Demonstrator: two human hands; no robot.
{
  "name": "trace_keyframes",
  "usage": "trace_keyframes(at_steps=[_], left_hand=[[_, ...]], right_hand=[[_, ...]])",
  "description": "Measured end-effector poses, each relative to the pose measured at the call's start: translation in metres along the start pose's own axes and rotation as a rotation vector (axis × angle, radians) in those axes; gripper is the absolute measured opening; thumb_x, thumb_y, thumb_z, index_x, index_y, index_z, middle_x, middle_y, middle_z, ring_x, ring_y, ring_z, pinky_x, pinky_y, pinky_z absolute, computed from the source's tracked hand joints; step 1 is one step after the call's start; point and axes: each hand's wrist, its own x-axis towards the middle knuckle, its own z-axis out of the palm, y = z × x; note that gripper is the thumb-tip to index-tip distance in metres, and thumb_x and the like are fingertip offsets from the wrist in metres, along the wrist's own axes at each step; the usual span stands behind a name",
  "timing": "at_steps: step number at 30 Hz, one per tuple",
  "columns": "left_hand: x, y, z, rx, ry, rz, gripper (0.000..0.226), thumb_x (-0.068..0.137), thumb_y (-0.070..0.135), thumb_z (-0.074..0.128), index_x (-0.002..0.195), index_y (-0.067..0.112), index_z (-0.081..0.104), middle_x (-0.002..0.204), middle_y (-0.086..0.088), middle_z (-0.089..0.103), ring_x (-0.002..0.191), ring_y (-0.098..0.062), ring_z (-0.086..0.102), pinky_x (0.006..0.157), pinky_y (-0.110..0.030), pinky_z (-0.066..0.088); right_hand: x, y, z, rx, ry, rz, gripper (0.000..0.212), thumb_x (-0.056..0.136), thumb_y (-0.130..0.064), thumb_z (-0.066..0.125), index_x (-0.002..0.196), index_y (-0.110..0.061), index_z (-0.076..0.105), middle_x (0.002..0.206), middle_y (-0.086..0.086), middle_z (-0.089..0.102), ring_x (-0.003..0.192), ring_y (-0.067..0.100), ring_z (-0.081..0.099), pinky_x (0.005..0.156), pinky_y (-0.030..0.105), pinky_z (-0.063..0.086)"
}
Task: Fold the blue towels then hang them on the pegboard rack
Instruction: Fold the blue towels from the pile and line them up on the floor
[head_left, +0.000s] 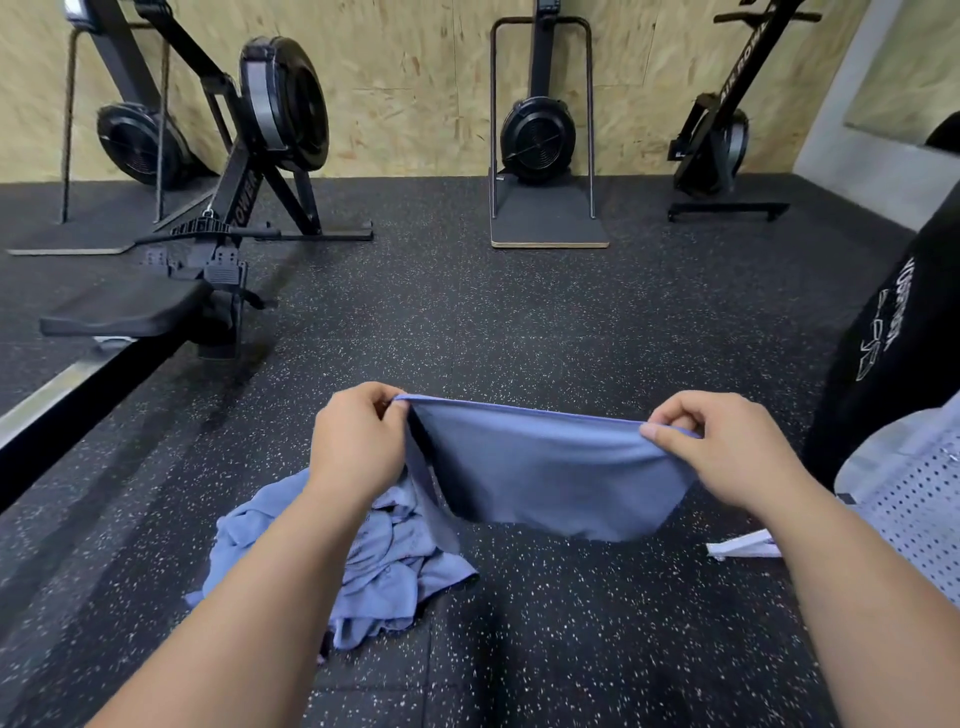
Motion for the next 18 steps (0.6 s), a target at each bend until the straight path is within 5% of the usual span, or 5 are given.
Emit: trace_keyframes(at_steps=[5, 8, 12, 18], left_hand=[[-0.002, 0.001, 0.001, -0.019, 0.012, -0.019, 0.014, 0.102, 0.027, 0.064, 0.100, 0.025, 0.078, 0.085, 0.007, 0.075, 0.086, -0.022, 0.070, 0.079, -0.033, 0.051], [-0.007, 0.006, 0.008, -0.073, -0.066, 0.032, 0.006, 0.099, 0.027, 0.069, 0.102, 0.032, 0.072, 0.075, 0.012, 0.067, 0.070, -0.011, 0.063, 0.073, -0.031, 0.050], [-0.019, 0.020, 0.021, -0.176, -0.189, 0.150, 0.016, 0.094, 0.023, 0.076, 0.106, 0.034, 0.072, 0.072, 0.009, 0.063, 0.063, -0.009, 0.058, 0.067, -0.026, 0.044], [-0.032, 0.034, 0.030, -0.446, -0.406, 0.206, 0.034, 0.090, 0.004, 0.079, 0.110, 0.031, 0.074, 0.091, -0.004, 0.072, 0.070, -0.011, 0.059, 0.078, -0.033, 0.056]], right_hand=[[-0.001, 0.003, 0.005, 0.035, 0.038, 0.051, 0.015, 0.090, -0.034, 0.081, 0.078, -0.034, 0.073, 0.061, -0.010, 0.064, 0.060, 0.013, 0.060, 0.060, 0.031, 0.045], [-0.001, -0.008, 0.014, 0.281, 0.041, 0.094, 0.006, 0.094, -0.027, 0.077, 0.089, -0.029, 0.076, 0.061, -0.007, 0.066, 0.053, 0.008, 0.052, 0.061, 0.029, 0.038], [-0.010, -0.039, 0.019, 0.613, -0.104, 0.103, 0.004, 0.097, -0.021, 0.077, 0.098, -0.024, 0.080, 0.079, 0.006, 0.078, 0.065, 0.008, 0.060, 0.064, 0.030, 0.048], [-0.022, -0.071, 0.027, 0.687, -0.410, 0.037, 0.025, 0.098, -0.002, 0.069, 0.106, -0.022, 0.083, 0.099, 0.005, 0.082, 0.088, 0.016, 0.072, 0.088, 0.035, 0.057]])
